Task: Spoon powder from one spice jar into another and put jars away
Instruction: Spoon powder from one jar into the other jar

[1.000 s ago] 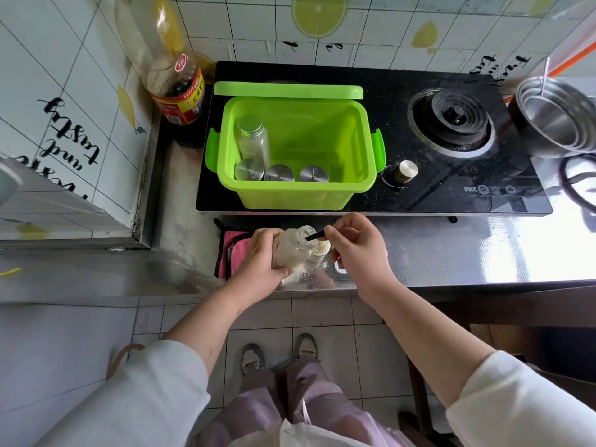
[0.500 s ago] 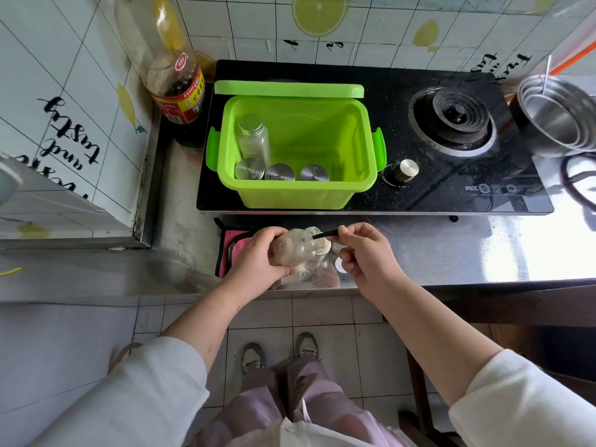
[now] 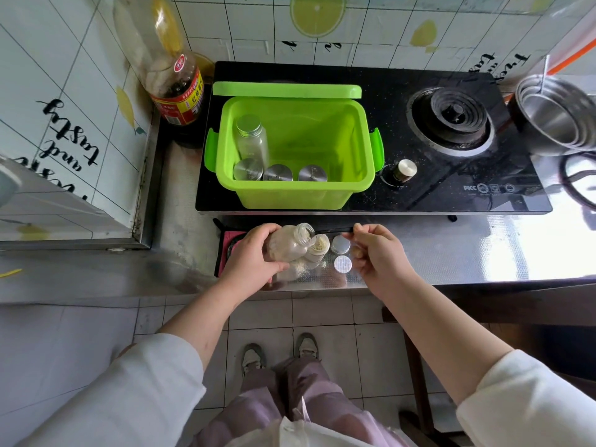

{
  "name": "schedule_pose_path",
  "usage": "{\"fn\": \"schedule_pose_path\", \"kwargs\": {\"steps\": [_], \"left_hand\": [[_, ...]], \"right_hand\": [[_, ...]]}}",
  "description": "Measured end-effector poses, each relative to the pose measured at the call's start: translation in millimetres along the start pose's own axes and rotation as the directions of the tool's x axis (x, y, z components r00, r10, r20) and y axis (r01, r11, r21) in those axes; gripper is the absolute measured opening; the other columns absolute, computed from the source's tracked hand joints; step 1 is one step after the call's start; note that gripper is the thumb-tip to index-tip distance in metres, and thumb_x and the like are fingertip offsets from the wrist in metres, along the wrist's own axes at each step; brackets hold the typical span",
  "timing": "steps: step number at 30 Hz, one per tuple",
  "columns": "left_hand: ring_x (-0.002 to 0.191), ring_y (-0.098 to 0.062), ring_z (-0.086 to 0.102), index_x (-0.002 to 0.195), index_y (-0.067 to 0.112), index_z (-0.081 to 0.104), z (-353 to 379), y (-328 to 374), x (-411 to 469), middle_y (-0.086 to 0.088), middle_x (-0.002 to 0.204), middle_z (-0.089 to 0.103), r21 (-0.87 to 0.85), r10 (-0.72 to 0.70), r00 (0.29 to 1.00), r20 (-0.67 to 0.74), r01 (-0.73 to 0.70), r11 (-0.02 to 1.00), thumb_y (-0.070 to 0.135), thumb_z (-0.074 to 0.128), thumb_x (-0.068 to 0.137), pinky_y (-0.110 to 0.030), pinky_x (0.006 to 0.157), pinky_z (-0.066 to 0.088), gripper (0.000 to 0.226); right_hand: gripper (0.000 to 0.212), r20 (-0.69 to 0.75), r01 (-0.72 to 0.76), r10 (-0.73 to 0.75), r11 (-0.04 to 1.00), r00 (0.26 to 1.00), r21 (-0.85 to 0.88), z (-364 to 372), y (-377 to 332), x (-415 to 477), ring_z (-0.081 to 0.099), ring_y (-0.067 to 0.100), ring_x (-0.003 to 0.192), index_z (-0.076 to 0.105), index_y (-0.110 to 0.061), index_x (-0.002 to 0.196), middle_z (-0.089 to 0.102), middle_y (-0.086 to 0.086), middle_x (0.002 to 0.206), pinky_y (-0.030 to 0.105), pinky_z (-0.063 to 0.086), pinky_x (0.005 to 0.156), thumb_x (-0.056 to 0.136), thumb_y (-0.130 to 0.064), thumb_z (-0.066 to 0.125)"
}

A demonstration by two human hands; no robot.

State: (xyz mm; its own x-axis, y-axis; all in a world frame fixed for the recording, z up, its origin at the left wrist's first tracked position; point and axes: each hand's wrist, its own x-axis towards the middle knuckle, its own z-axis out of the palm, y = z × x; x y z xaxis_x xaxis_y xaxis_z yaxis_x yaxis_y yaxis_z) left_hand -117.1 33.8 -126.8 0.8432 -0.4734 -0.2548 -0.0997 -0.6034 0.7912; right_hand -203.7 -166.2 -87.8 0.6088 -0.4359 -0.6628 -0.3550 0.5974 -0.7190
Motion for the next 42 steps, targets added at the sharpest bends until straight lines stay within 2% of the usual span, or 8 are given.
{"fn": "schedule_pose_path", "kwargs": {"steps": [3, 11, 17, 20, 22, 25, 29, 42], "left_hand": [[0.099, -0.009, 0.053, 0.123, 0.025, 0.055, -1, -1, 1, 0.01, 0.117, 0.058, 0.038, -0.015, 1.0, -0.008, 0.015, 0.999, 0.012, 0.085, 0.066, -0.01, 0.076, 0.037, 0.066], [0.071, -0.013, 0.057, 0.12, 0.023, 0.055, 1, 2, 1, 0.007, 0.11, 0.058, 0.032, -0.043, 0.999, -0.006, 0.044, 0.999, 0.007, 0.083, 0.068, -0.001, 0.056, 0.041, 0.061], [0.075, -0.009, 0.055, 0.12, 0.022, 0.055, 5, 2, 1, 0.006, 0.108, 0.059, 0.037, -0.062, 0.998, -0.005, 0.062, 0.997, 0.006, 0.082, 0.069, -0.001, 0.05, 0.041, 0.059], [0.073, -0.019, 0.065, 0.116, 0.027, 0.054, 9, -3, 3, 0.004, 0.108, 0.061, 0.018, -0.081, 0.997, -0.007, 0.081, 0.997, 0.008, 0.082, 0.068, -0.018, 0.054, 0.055, 0.059], [0.08, -0.024, 0.066, 0.116, 0.03, 0.053, 11, -5, 4, 0.004, 0.11, 0.062, 0.018, -0.107, 0.994, -0.013, 0.107, 0.994, 0.01, 0.082, 0.066, -0.035, 0.065, 0.06, 0.061], [0.087, -0.026, 0.066, 0.114, 0.034, 0.051, 13, -7, 5, 0.006, 0.107, 0.064, 0.013, -0.131, 0.991, -0.019, 0.131, 0.991, 0.014, 0.082, 0.064, -0.041, 0.075, 0.058, 0.063], [0.101, -0.019, 0.059, 0.117, 0.027, 0.053, 15, -12, 4, 0.006, 0.111, 0.062, 0.043, -0.158, 0.986, -0.062, 0.16, 0.986, 0.016, 0.084, 0.064, -0.04, 0.088, 0.051, 0.063], [0.102, -0.018, 0.055, 0.12, 0.021, 0.052, 13, -9, -1, 0.006, 0.11, 0.058, 0.002, -0.191, 0.979, -0.079, 0.191, 0.982, 0.014, 0.083, 0.067, -0.031, 0.084, 0.044, 0.062]], "right_hand": [[0.023, -0.009, 0.025, -0.025, 1.0, 1.0, -0.009, -1, -2, 0, 0.037, 0.006, 0.043, 0.045, -0.017, 0.076, 0.067, 0.006, 0.079, 0.017, 0.028, 0.038, 0.096, -0.01, 0.055], [0.022, -0.039, 0.038, -0.039, 0.999, 0.998, -0.028, -5, -5, 2, 0.037, 0.008, 0.044, 0.046, -0.016, 0.076, 0.068, 0.008, 0.08, 0.017, 0.029, 0.039, 0.095, -0.012, 0.056], [0.023, -0.053, 0.038, -0.039, 0.999, 0.998, -0.025, -11, -4, 2, 0.036, 0.009, 0.046, 0.045, -0.016, 0.075, 0.068, 0.009, 0.081, 0.017, 0.029, 0.037, 0.095, -0.011, 0.055], [0.023, -0.067, 0.037, -0.038, 0.999, 0.997, -0.022, -15, -4, 3, 0.036, 0.008, 0.046, 0.046, -0.016, 0.076, 0.067, 0.008, 0.081, 0.016, 0.029, 0.036, 0.095, -0.011, 0.055], [0.022, -0.084, 0.033, -0.035, 0.999, 0.996, -0.016, -19, -5, 3, 0.037, 0.008, 0.045, 0.046, -0.016, 0.076, 0.067, 0.007, 0.079, 0.016, 0.03, 0.037, 0.095, -0.011, 0.055], [0.022, -0.102, 0.027, -0.027, 1.0, 0.994, -0.007, -24, -6, 3, 0.038, 0.009, 0.046, 0.045, -0.016, 0.076, 0.068, 0.006, 0.077, 0.017, 0.029, 0.036, 0.095, -0.011, 0.055], [0.024, -0.141, 0.022, -0.024, 1.0, 0.99, -0.016, -27, -5, 5, 0.039, 0.007, 0.045, 0.045, -0.017, 0.074, 0.067, 0.004, 0.075, 0.015, 0.029, 0.036, 0.096, -0.011, 0.055], [0.021, -0.162, 0.136, -0.175, 0.964, 0.971, -0.226, -24, 0, 9, 0.039, 0.012, 0.042, 0.046, -0.015, 0.078, 0.071, 0.007, 0.081, 0.019, 0.029, 0.037, 0.092, -0.016, 0.06]]}}
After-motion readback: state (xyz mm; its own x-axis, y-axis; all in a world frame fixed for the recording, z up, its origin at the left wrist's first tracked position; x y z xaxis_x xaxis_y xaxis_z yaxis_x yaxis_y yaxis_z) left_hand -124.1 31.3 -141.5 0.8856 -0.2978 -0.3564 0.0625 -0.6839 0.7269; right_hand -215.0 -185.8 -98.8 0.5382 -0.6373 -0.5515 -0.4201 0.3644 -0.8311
